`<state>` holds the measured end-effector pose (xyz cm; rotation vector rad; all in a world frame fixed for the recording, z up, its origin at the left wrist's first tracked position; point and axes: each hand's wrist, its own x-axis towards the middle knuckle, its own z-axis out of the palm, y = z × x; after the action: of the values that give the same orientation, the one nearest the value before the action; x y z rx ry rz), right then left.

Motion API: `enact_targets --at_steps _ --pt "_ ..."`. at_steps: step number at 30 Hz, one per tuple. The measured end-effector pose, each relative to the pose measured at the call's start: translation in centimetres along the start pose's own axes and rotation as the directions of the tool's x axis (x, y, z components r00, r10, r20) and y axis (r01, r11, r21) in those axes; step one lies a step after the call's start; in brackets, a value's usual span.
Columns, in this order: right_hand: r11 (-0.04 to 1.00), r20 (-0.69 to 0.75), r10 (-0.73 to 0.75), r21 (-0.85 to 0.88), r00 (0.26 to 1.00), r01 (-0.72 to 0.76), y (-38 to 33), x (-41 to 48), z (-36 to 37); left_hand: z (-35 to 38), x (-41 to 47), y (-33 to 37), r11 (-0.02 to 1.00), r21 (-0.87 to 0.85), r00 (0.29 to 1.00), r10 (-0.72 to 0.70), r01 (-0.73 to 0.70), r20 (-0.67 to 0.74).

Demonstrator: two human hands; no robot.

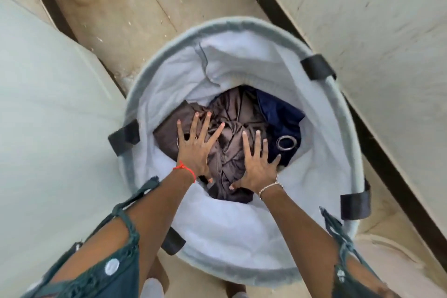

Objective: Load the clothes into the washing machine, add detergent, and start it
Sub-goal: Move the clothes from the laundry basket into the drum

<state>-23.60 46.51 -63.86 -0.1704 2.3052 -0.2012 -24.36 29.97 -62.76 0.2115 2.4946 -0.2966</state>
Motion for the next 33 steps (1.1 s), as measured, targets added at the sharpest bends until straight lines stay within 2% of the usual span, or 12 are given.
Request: enact_targets --at_steps 3,10,13,16,23,27,31,33 --pt "1.000 -0.008 0.023 -0.002 1.000 -0.023 -0.4 1.9 1.4 1.0 1.2 0.3 0.998 -0.057 1.000 -0.022 0.022 -0.004" --pt "0.992 -0.106 0.089 0.102 0.990 -0.078 -0.3 3.5 4.0 2.4 3.2 0.8 0.974 -0.216 0.995 0.085 -0.071 0.060" --pt "0.982 -0.175 0.078 0.183 0.981 -0.046 -0.1 4.1 4.8 2.8 3.4 0.9 0.961 -0.261 0.993 0.109 -0.093 0.047" --pt "0.966 -0.226 0.079 0.259 0.971 -0.018 -0.1 4.2 4.7 3.6 2.9 1.2 0.959 -0.260 0.993 0.106 -0.115 -0.048" --pt "0.976 -0.339 0.027 0.212 0.941 0.048 -0.1 2.6 3.3 2.9 0.8 1.2 0.924 -0.354 0.970 0.065 -0.147 -0.233" --pt "0.968 -0.439 0.000 0.226 0.899 0.111 -0.9 -1.0 0.7 -0.2 -3.0 1.0 0.852 -0.502 0.946 -0.023 -0.151 -0.323" --pt "0.942 -0.500 -0.029 0.277 0.866 0.192 -1.7 -6.8 -4.1 -4.6 -7.7 0.8 0.817 -0.559 0.904 -0.123 -0.143 -0.411" --pt "0.932 -0.524 -0.029 0.294 0.851 0.213 -2.1 -10.7 -7.3 -7.9 -10.7 0.6 0.763 -0.625 0.887 -0.160 -0.167 -0.433"
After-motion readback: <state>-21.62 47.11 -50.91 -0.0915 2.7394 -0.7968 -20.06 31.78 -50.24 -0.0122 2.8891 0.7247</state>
